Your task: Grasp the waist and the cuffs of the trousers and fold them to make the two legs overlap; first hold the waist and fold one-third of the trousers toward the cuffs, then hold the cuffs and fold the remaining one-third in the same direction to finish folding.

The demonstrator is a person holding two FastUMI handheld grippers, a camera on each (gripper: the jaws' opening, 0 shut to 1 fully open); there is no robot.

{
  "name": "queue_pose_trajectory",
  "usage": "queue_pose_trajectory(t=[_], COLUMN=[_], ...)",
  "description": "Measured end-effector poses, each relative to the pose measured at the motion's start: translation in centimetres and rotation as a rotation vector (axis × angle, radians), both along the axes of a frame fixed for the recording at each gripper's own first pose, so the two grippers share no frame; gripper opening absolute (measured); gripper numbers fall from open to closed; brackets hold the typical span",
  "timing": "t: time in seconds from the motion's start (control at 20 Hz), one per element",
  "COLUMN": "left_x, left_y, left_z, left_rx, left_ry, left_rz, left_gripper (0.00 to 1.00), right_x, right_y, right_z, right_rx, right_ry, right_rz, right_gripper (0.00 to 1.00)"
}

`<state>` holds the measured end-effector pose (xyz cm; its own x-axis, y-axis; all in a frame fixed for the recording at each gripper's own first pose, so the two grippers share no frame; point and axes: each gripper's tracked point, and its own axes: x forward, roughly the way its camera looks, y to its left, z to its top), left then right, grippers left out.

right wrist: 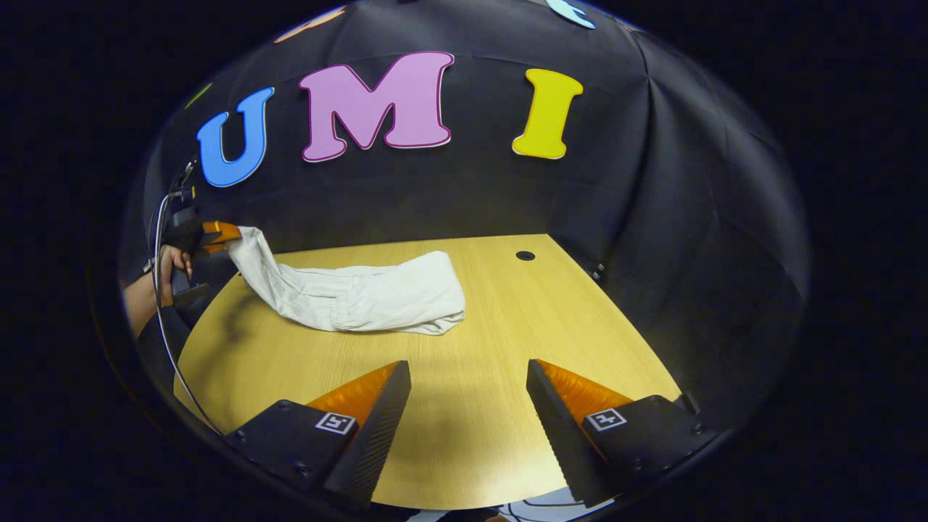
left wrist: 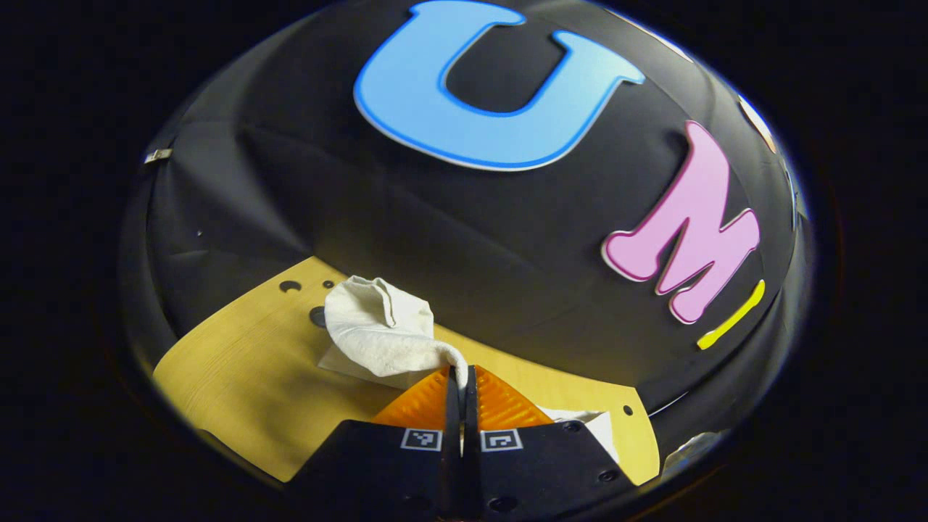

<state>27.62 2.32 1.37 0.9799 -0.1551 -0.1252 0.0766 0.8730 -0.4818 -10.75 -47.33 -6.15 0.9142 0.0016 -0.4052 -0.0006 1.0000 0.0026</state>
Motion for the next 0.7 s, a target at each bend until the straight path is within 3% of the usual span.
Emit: queue_pose_trajectory(t=[0.15, 0.2, 0.4, 0.5, 0.65, 0.7], left_x=[-0.7, -1.0, -2.2, -2.4, -1.5, -1.3], left_y=[-5.5, -7.7, -18.8, -24.2, -34.6, -36.0], left_z=[3.5, 4.5, 7.4, 7.1, 2.6, 1.8], left_rx=[0.036, 0.047, 0.045, 0.073, 0.077, 0.075], left_ry=[-0.043, -0.058, -0.094, -0.087, -0.003, 0.008], left_rz=[-0.03, -0.036, -0.093, -0.137, -0.198, -0.203], left_gripper=[0.02, 0.05, 0.05, 0.05, 0.05, 0.05], right_x=[1.1, 1.6, 3.6, 4.4, 5.5, 5.6], right_y=[-2.6, -3.7, -9.0, -11.0, -13.3, -13.2], right_z=[0.7, 0.9, 0.9, 0.7, 0.5, 0.5], right_rx=[0.004, 0.021, 0.05, 0.07, 0.043, 0.049], right_ry=[-0.023, -0.032, -0.056, -0.063, -0.087, -0.089], right_rz=[0.032, 0.04, 0.08, 0.085, 0.139, 0.151], right_gripper=[1.0, 1.0, 1.0, 1.0, 0.99, 0.99])
